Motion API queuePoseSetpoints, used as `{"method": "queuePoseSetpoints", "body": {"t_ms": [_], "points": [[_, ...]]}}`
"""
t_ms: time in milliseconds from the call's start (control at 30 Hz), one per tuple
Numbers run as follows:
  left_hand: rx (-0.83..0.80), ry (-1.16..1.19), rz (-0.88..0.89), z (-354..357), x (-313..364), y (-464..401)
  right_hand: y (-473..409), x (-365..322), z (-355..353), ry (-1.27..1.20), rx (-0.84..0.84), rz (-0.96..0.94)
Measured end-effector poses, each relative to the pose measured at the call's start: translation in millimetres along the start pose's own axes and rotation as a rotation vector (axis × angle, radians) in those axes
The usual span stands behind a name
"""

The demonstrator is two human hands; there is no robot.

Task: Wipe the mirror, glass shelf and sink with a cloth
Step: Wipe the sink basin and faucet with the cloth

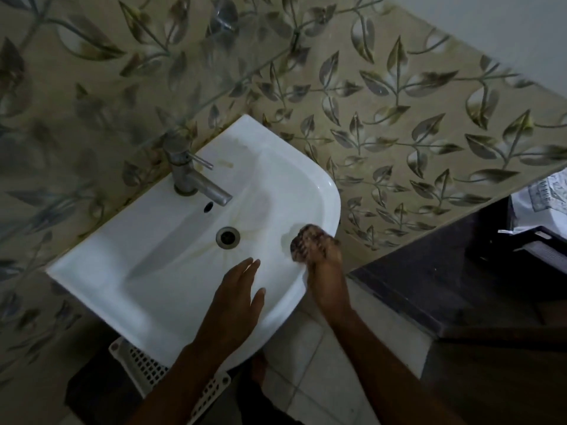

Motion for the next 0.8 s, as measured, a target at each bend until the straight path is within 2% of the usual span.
{"method": "queuePoseSetpoints", "body": {"t_ms": [100,167,300,567,800], "points": [[0.007,-0.014,-0.021,-2,-1,-5,-68,30,-7,0.088,0.089,0.097],[0.003,-0.005,-0.041,-2,-2,-9,-90,38,-1,0.002,0.026,0.107],[0.001,0.008,-0.078,2,-6,-4,-122,45,-8,0.165,-0.048,0.029],[0.017,0.071,-0.165,-4,-20,-9,-113,52,-5,0.223,0.039,-0.045],[0.068,0.02,-0.091,-27,5,-78,-210,-2,12,0.153,-0.049,-0.004]]}}
Point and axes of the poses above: each hand's wrist, its own y-axis away from the middle knuckle, its own z-axis out of the palm, x = y × z, the point moved 4 cm from there along -y, towards the middle knuckle, and after that the axes turned 8 degrees about y, right-handed, at the moved point
